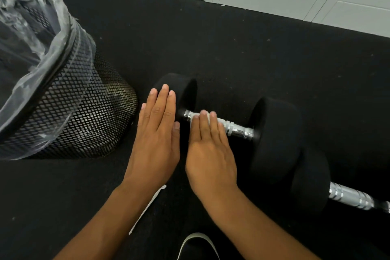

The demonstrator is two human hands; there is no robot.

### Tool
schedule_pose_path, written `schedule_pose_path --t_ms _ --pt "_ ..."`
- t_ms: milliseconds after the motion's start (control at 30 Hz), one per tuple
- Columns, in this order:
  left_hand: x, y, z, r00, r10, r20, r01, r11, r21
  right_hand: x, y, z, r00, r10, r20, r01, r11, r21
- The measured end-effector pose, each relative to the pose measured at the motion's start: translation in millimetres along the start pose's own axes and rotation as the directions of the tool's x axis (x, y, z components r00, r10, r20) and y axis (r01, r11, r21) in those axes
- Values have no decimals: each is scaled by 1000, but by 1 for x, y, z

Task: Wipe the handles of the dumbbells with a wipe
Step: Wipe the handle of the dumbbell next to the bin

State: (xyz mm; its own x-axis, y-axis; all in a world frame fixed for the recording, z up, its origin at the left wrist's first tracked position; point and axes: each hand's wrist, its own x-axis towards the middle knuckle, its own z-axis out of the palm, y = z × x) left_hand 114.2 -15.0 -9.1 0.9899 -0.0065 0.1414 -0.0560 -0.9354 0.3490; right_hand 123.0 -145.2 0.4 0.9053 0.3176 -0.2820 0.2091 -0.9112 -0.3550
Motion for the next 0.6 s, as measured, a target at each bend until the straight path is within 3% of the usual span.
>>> schedule_pose_path --t_ms 167,400,600 --pt "1 0 -1 1000 9 2 -9 1000 0 37 11 -1 994 101 -47 -100 995 27" --pt "-2 0 0 1000 9 -4 -9 1000 5 -14 9 -3 998 51 24 -50 998 -26" --pt "0 -3 -1 999 33 5 -33 999 27 29 12 -7 996 81 -31 -80 997 24"
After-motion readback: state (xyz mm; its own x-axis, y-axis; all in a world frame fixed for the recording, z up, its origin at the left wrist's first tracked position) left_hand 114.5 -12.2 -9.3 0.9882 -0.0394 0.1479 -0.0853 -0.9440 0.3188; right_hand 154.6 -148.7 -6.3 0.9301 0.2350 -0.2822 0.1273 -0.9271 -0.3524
